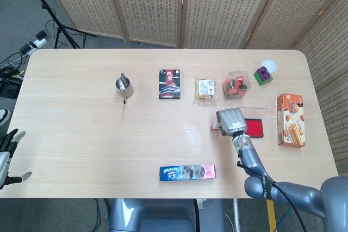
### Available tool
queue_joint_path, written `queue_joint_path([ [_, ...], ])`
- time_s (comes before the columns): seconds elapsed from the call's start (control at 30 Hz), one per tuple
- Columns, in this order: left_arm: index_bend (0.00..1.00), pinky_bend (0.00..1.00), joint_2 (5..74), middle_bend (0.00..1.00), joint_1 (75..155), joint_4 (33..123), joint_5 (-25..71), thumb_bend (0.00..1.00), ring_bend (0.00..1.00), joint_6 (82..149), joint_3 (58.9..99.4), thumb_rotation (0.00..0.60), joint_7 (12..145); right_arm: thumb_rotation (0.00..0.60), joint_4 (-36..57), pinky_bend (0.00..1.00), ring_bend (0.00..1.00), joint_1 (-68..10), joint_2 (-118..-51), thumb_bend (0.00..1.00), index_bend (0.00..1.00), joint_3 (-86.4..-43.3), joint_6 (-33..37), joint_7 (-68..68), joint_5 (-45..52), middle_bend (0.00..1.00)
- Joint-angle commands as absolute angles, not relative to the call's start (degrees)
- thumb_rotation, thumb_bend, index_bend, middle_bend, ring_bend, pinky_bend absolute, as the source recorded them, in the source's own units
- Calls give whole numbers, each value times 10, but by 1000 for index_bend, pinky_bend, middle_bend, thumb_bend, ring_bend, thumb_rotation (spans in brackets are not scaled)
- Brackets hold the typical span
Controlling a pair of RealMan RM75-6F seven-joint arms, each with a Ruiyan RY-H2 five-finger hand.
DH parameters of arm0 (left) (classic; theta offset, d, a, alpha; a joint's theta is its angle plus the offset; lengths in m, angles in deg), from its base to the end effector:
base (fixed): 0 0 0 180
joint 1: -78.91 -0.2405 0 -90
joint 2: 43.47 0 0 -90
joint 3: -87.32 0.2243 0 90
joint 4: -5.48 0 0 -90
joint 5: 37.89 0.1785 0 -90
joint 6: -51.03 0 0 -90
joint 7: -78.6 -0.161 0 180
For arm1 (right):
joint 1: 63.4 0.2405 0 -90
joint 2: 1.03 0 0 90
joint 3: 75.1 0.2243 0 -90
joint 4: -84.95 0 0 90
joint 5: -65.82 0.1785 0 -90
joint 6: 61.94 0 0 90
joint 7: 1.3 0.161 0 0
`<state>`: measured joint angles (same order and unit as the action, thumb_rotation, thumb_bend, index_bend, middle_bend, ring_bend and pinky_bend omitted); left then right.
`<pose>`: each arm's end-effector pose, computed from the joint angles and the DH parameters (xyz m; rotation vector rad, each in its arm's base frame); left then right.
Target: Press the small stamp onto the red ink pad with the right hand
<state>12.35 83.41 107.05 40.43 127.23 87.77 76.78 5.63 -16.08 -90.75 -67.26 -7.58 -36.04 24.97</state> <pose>-0.2860 0.1744 0.1775 -1.3823 -1.1095 -0.6902 -0.1657 -0.3549 0.0071 1.7603 -0.9591 0.5782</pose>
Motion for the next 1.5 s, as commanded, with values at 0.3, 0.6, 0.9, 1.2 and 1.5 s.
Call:
queue_joint_path([
  [0.3, 0, 0, 126, 0, 837, 1072, 398, 134, 0, 1268, 876, 600, 761, 600, 101, 1000, 1000, -175, -927, 468, 571, -678, -91, -321, 213, 1000],
  [0.6, 0, 0, 127, 0, 838, 1072, 399, 134, 0, 1267, 877, 600, 760, 600, 104, 1000, 1000, -184, -926, 309, 571, -680, -92, -313, 192, 1000],
  [0.9, 0, 0, 127, 0, 837, 1070, 403, 135, 0, 1270, 877, 600, 763, 600, 103, 1000, 1000, -188, -923, 260, 560, -676, -93, -313, 186, 1000],
  [1.2, 0, 0, 127, 0, 837, 1070, 403, 136, 0, 1270, 878, 600, 764, 600, 114, 1000, 1000, -190, -929, 234, 560, -670, -88, -306, 178, 1000],
  [1.5, 0, 0, 126, 0, 837, 1071, 403, 136, 0, 1271, 877, 600, 766, 600, 155, 1000, 1000, -188, -952, 155, 560, -651, -69, -296, 162, 1000],
])
